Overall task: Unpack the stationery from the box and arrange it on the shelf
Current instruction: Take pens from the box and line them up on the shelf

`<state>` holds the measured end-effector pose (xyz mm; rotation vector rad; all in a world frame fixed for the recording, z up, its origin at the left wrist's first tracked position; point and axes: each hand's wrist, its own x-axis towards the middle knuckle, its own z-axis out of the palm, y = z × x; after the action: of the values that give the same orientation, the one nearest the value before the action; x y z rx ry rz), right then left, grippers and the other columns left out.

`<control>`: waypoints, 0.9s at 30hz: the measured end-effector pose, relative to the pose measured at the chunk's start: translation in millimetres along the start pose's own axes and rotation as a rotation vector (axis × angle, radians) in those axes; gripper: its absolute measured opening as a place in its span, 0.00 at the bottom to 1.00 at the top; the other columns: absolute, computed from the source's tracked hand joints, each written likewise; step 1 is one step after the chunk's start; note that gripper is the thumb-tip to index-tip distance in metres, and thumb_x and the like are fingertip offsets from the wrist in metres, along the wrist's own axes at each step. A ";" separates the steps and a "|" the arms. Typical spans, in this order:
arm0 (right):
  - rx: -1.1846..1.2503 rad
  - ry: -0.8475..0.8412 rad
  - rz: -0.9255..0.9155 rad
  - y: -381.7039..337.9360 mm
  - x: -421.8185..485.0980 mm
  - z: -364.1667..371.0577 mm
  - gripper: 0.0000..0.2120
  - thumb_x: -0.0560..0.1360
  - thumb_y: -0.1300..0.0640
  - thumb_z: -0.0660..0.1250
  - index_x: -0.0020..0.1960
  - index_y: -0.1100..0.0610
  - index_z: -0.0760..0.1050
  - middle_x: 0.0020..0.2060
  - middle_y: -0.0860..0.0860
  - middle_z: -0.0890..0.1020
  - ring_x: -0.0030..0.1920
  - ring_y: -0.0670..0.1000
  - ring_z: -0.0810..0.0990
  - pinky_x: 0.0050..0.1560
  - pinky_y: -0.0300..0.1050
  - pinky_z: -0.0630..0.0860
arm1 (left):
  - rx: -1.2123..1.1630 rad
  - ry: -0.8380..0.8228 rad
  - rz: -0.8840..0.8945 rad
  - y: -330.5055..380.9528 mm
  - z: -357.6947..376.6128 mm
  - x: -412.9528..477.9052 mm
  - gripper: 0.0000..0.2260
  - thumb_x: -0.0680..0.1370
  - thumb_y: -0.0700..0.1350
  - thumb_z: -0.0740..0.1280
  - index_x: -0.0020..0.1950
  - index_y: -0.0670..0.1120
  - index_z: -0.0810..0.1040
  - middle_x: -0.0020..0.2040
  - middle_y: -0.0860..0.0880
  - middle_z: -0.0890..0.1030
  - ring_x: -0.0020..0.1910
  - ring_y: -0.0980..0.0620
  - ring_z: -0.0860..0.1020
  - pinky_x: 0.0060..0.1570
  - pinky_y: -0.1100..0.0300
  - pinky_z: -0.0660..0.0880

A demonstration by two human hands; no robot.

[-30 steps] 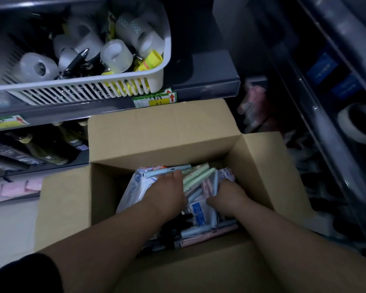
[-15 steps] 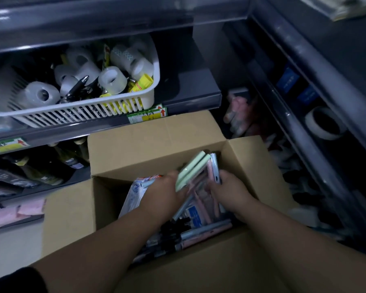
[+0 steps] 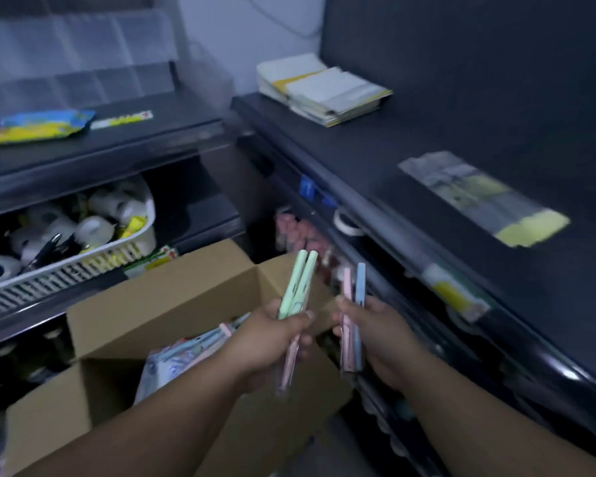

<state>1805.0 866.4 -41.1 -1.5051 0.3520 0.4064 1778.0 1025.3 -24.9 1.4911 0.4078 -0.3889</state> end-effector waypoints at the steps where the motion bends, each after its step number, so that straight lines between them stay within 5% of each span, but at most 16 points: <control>1: 0.008 0.035 -0.020 -0.7 -16.0 -18.7 0.07 0.76 0.56 0.69 0.50 0.59 0.77 0.37 0.53 0.81 0.33 0.48 0.79 0.39 0.42 0.77 | 0.002 -0.026 0.021 0.5 18.9 -7.9 0.06 0.78 0.39 0.66 0.55 0.42 0.76 0.37 0.46 0.76 0.31 0.54 0.76 0.30 0.63 0.76; 4: -0.008 0.165 -0.075 2.6 -72.4 -81.9 0.08 0.76 0.55 0.69 0.49 0.60 0.78 0.33 0.51 0.80 0.29 0.46 0.77 0.32 0.38 0.74 | 0.060 -0.106 0.084 -4.2 86.6 -38.3 0.06 0.77 0.38 0.67 0.54 0.42 0.76 0.38 0.47 0.78 0.33 0.54 0.77 0.35 0.60 0.78; 10: 0.084 0.426 -0.139 37.9 -226.4 -241.7 0.10 0.77 0.51 0.68 0.50 0.58 0.78 0.36 0.51 0.81 0.36 0.49 0.78 0.41 0.45 0.76 | 0.281 -0.352 0.183 -34.4 254.4 -143.6 0.04 0.77 0.42 0.68 0.50 0.44 0.77 0.34 0.49 0.79 0.33 0.52 0.77 0.32 0.59 0.77; 16: 0.184 0.748 -0.204 98.2 -395.2 -383.1 0.10 0.75 0.50 0.70 0.43 0.57 0.76 0.34 0.53 0.79 0.30 0.49 0.76 0.36 0.47 0.73 | 0.348 -0.690 0.205 -82.9 418.4 -268.5 0.07 0.77 0.41 0.69 0.54 0.45 0.77 0.40 0.48 0.80 0.36 0.55 0.79 0.32 0.65 0.76; 22: 0.388 0.978 -0.241 146.0 -527.6 -454.3 0.09 0.74 0.51 0.71 0.43 0.57 0.77 0.35 0.52 0.81 0.31 0.48 0.77 0.39 0.43 0.74 | 0.512 -0.992 0.244 -128.8 525.9 -365.7 0.10 0.75 0.45 0.72 0.55 0.48 0.77 0.43 0.49 0.84 0.41 0.53 0.83 0.46 0.52 0.82; 27: 0.627 1.005 -0.308 171.5 -586.2 -482.6 0.09 0.75 0.55 0.71 0.41 0.60 0.77 0.31 0.52 0.80 0.27 0.46 0.75 0.29 0.38 0.73 | 0.557 -1.185 0.241 -153.0 583.8 -423.4 0.08 0.76 0.43 0.70 0.54 0.48 0.78 0.44 0.48 0.84 0.40 0.54 0.83 0.44 0.55 0.81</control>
<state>1219.3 364.1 61.8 -1.0071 0.9151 -0.6987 1346.9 435.0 70.9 1.5285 -0.8721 -1.1490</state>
